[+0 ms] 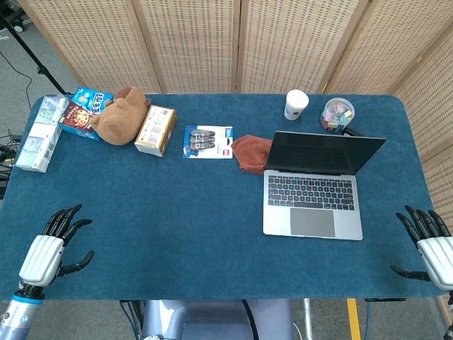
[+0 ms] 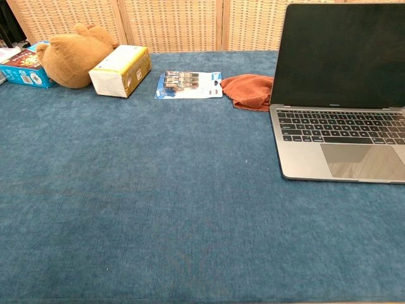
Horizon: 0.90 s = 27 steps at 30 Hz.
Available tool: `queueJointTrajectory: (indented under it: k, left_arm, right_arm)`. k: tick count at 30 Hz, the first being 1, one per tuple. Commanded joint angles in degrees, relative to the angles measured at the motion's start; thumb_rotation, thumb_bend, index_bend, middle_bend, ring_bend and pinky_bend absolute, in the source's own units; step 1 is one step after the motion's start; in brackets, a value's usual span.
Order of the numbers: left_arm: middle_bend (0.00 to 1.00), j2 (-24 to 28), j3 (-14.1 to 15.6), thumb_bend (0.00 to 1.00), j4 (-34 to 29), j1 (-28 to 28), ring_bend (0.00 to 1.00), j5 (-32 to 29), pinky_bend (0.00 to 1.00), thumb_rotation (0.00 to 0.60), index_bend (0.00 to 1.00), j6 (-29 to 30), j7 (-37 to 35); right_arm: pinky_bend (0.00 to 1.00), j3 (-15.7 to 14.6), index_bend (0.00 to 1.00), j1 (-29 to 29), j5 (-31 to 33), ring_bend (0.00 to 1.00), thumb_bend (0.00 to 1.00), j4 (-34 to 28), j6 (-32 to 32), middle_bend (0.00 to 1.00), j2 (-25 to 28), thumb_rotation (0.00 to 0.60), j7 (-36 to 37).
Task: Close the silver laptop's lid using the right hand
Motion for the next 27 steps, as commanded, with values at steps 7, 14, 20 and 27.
queueJointTrajectory:
  k: [7, 14, 20, 27]
  left_arm:
    - [0.1, 0.17, 0.07, 0.28, -0.09, 0.09, 0.07, 0.23, 0.09, 0.489, 0.27, 0.34, -0.31]
    - [0.1, 0.26, -0.06, 0.28, -0.13, 0.07, 0.07, 0.03, 0.09, 0.485, 0.27, 0.28, -0.22]
    - [0.1, 0.28, -0.08, 0.28, -0.11, 0.02, 0.07, -0.1, 0.09, 0.481, 0.27, 0.1, -0.22]
    - [0.1, 0.4, -0.06, 0.28, -0.11, -0.04, 0.07, -0.12, 0.09, 0.469, 0.27, -0.01, -0.48]
  right_arm:
    - [0.0, -0.25, 0.0, -0.05, -0.29, 0.0, 0.0, -1.17, 0.03, 0.0, 0.68, 0.387, -1.83]
    - [0.0, -0.37, 0.0, 0.24, -1.38, 0.0, 0.0, -2.31, 0.39, 0.0, 1.62, 0.387, -3.01]
    - [0.0, -0.48, 0.0, 0.71, -1.46, 0.0, 0.0, -3.31, -0.46, 0.0, 2.13, 0.387, -3.18]
    - [0.0, -0.15, 0.0, 1.37, -2.05, 0.0, 0.0, -4.9, -0.42, 0.0, 2.87, 0.389, -3.81]
